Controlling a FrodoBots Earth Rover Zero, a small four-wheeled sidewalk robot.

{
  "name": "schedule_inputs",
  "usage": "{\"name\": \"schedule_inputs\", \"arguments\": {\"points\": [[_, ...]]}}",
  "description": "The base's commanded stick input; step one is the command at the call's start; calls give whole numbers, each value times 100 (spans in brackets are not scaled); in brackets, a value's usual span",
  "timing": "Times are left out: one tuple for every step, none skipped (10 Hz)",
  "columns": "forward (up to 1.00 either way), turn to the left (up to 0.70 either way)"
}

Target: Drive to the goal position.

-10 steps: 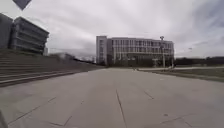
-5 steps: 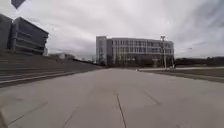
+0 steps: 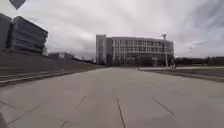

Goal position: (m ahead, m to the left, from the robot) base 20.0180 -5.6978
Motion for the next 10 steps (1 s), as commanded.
{"name": "schedule_inputs", "arguments": {"points": [[70,0],[70,0],[70,0],[70,0],[70,0],[70,0],[70,0],[70,0],[70,0],[70,0]]}}
